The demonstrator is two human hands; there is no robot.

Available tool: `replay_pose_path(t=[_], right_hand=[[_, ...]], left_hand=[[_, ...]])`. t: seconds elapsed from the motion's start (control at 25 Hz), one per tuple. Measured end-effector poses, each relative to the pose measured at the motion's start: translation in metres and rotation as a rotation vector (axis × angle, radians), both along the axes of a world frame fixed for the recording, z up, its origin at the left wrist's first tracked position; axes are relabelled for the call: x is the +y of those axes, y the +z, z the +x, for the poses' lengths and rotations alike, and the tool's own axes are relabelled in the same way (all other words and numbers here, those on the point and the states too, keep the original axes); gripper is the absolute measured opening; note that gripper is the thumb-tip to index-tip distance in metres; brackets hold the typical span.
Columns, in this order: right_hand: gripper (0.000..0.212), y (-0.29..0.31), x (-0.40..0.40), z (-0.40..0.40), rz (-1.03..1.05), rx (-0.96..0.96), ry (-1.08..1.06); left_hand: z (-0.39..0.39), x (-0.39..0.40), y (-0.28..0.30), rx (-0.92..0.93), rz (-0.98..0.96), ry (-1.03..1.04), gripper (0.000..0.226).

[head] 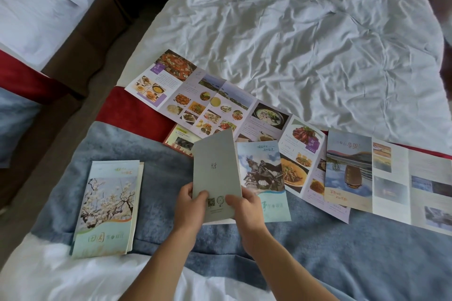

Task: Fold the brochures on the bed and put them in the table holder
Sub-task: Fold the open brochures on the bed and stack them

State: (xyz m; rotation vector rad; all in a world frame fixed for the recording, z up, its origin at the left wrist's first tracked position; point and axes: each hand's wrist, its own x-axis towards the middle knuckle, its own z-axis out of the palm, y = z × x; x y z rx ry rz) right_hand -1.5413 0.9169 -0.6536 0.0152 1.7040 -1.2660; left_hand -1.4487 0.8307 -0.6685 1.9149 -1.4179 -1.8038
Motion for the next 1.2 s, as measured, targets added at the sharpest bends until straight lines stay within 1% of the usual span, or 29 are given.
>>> replay_pose_path(t=[0.08, 0.12, 0.16, 0.2, 0.24, 0.28, 0.36, 0.48, 0.6, 0.68, 0.76, 0.84, 0.88, 0.92, 0.96, 1.0, 1.04, 1.08, 1.2], right_hand=[[0.019, -0.003, 0.002, 0.0, 0.087, 0.181, 0.044], [0.02, -0.003, 0.004, -0.001, 0.14, 0.296, 0.081], [0.03, -0.003, 0.005, -0.002, 0.198, 0.401, 0.125], [0.048, -0.003, 0.005, -0.004, 0.248, 0.465, 0.158], [0.066, -0.003, 0.005, -0.005, 0.271, 0.476, 0.177], [0.077, -0.003, 0.004, -0.006, 0.261, 0.456, 0.19], [0.084, -0.001, 0.0, -0.007, 0.17, 0.381, 0.164], [0.079, 0.002, -0.007, -0.009, 0.102, 0.318, 0.096], [0.077, 0.007, -0.007, -0.015, 0.12, 0.321, 0.113], [0.079, 0.008, -0.005, -0.017, 0.114, 0.271, 0.076], [0.073, 0.008, -0.005, -0.018, 0.082, 0.126, 0.013], [0.061, 0.011, -0.004, -0.02, 0.02, -0.102, -0.044], [0.057, 0.013, -0.003, -0.021, -0.01, -0.203, -0.057], [0.053, 0.015, -0.002, -0.022, -0.029, -0.264, -0.063], [0.047, 0.014, -0.001, -0.023, -0.036, -0.281, -0.068], [0.038, 0.013, 0.0, -0.024, -0.03, -0.264, -0.074], [0.031, 0.011, 0.0, -0.024, -0.019, -0.234, -0.08], [0.03, 0.01, 0.0, -0.025, -0.005, -0.2, -0.084], [0.034, 0.011, -0.003, -0.022, 0.062, -0.06, -0.019]], left_hand=[[0.001, 0.0, 0.004, 0.009, -0.048, 0.023, 0.037], [0.001, -0.001, 0.007, 0.016, -0.071, 0.048, 0.042], [0.0, -0.001, 0.01, 0.029, -0.083, 0.077, 0.046], [-0.002, -0.002, 0.013, 0.045, -0.086, 0.105, 0.047], [-0.003, -0.003, 0.016, 0.059, -0.084, 0.126, 0.048], [-0.005, -0.004, 0.018, 0.071, -0.079, 0.142, 0.048], [-0.007, -0.005, 0.022, 0.096, -0.064, 0.161, 0.047], [-0.01, -0.005, 0.029, 0.163, -0.036, 0.161, 0.047], [-0.011, -0.008, 0.034, 0.202, 0.019, 0.193, 0.048], [-0.009, -0.009, 0.03, 0.246, 0.081, 0.241, 0.049], [-0.007, -0.007, 0.022, 0.292, 0.182, 0.277, 0.05], [-0.009, 0.0, 0.018, 0.266, 0.22, 0.244, 0.048], [-0.01, 0.002, 0.018, 0.206, 0.172, 0.17, 0.045], [-0.011, 0.003, 0.018, 0.132, 0.088, 0.076, 0.041], [-0.01, 0.003, 0.019, 0.064, -0.007, -0.016, 0.037], [-0.009, 0.001, 0.019, 0.016, -0.094, -0.081, 0.033], [-0.007, -0.002, 0.016, 0.006, -0.14, -0.114, 0.031], [-0.006, -0.005, 0.014, 0.009, -0.149, -0.134, 0.032], [-0.004, -0.005, 0.014, -0.041, -0.186, -0.205, 0.05]])
